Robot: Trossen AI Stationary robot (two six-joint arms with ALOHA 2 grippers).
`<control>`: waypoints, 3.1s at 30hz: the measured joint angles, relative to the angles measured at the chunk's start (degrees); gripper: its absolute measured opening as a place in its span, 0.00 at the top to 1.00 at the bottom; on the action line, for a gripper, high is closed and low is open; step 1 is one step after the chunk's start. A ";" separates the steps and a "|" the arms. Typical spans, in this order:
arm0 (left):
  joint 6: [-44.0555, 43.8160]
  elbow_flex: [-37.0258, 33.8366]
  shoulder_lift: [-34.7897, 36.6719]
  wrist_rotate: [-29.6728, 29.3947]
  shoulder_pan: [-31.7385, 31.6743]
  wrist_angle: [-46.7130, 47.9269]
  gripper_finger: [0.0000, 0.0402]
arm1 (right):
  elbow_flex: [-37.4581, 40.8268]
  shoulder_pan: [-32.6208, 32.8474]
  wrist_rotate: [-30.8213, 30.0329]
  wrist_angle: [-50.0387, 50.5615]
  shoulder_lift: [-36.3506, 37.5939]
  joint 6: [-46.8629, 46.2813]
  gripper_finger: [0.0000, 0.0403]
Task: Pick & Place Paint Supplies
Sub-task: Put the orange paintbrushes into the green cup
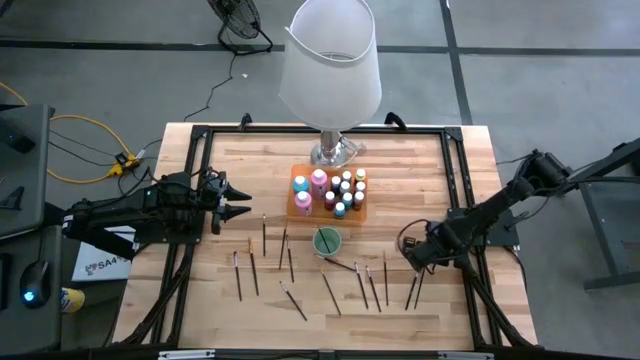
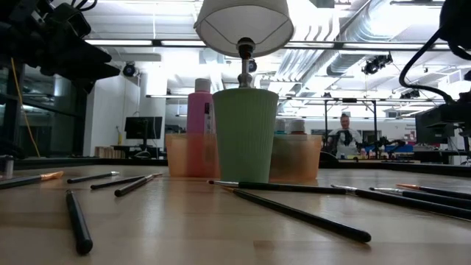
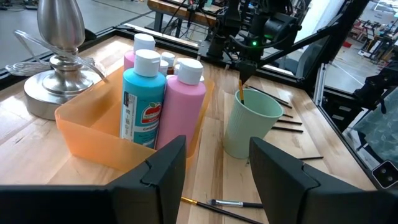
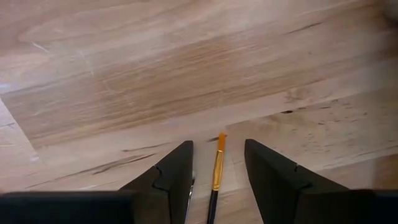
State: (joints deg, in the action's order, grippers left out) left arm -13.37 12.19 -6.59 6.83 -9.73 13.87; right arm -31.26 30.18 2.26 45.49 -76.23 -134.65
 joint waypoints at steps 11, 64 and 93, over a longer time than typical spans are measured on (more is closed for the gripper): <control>0.00 0.00 0.01 0.00 -0.01 0.00 0.57 | 0.09 -1.21 -1.62 0.27 -0.09 2.99 0.87; 0.00 0.00 0.00 0.01 -0.01 0.02 0.57 | 0.28 -1.25 4.47 -4.50 -0.15 2.28 0.94; 0.00 0.00 0.00 0.01 -0.01 0.00 0.57 | -0.04 -1.10 2.99 -5.47 -0.17 4.69 0.99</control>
State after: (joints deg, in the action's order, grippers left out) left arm -13.37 12.19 -6.59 6.84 -9.74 13.87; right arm -31.31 29.08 5.25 40.02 -76.40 -129.96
